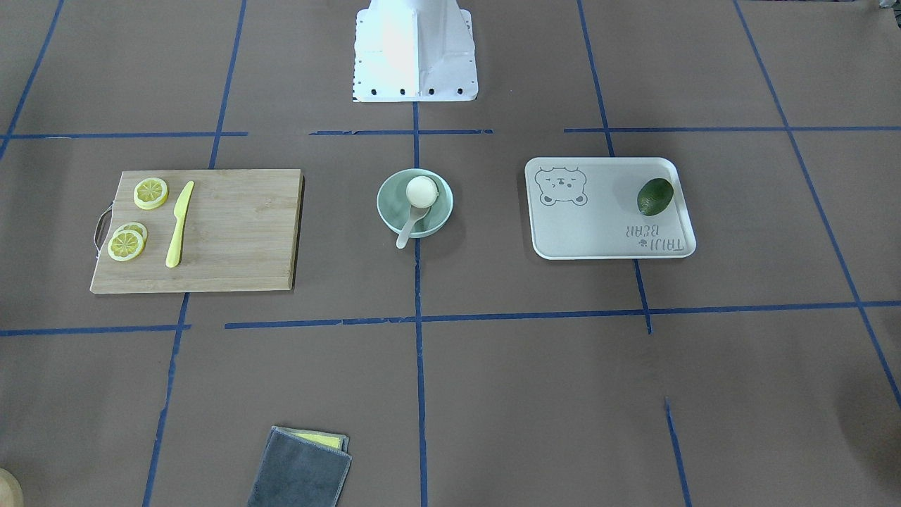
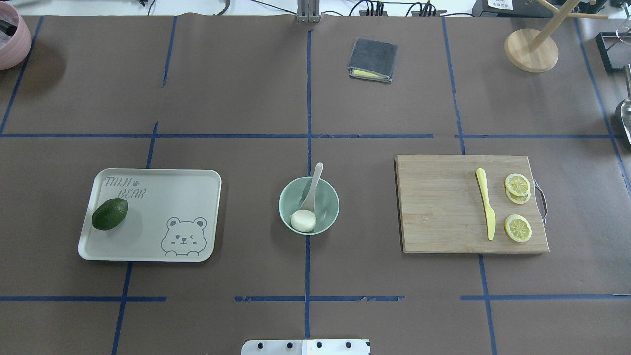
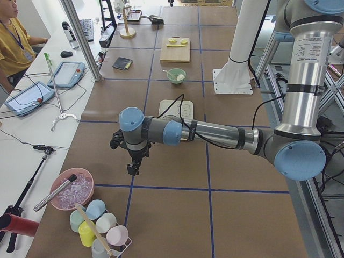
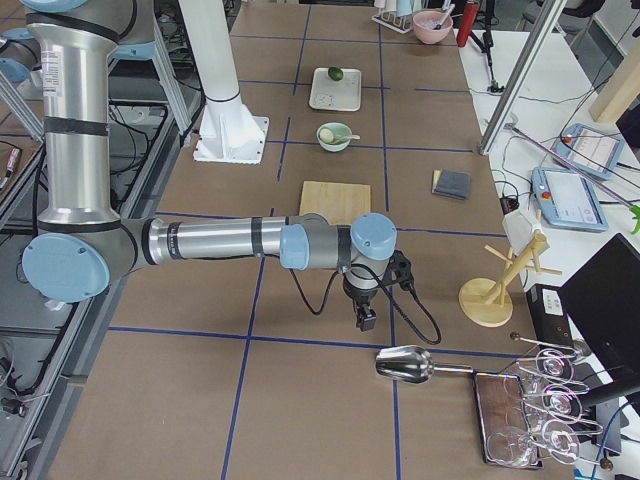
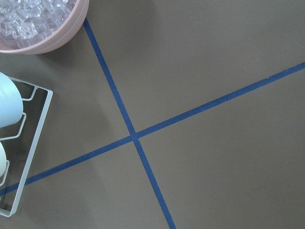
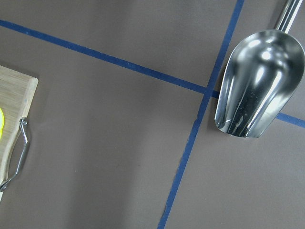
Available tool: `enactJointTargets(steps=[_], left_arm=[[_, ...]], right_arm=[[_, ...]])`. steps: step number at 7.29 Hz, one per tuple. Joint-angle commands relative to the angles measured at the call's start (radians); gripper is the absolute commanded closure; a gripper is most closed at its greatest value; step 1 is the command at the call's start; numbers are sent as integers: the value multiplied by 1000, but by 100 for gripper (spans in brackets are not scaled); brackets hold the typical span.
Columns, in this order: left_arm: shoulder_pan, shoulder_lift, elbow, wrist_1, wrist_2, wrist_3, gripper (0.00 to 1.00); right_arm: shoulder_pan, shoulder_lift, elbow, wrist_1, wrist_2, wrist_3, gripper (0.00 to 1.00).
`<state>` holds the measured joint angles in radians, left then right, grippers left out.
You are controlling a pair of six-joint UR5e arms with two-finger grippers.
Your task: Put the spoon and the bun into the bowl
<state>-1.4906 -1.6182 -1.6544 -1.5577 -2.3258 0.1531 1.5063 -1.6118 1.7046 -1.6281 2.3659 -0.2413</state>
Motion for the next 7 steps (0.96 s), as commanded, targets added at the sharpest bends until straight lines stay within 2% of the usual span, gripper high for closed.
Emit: enactJointTargets(steps=[1, 7], left_arm=[[-19, 36, 7, -5, -27, -107, 0], [-56, 35, -13, -5, -30, -109, 0]], right_arm=[[0, 1, 0, -1, 24, 2, 0], [2, 23, 10, -15, 27, 2, 0]])
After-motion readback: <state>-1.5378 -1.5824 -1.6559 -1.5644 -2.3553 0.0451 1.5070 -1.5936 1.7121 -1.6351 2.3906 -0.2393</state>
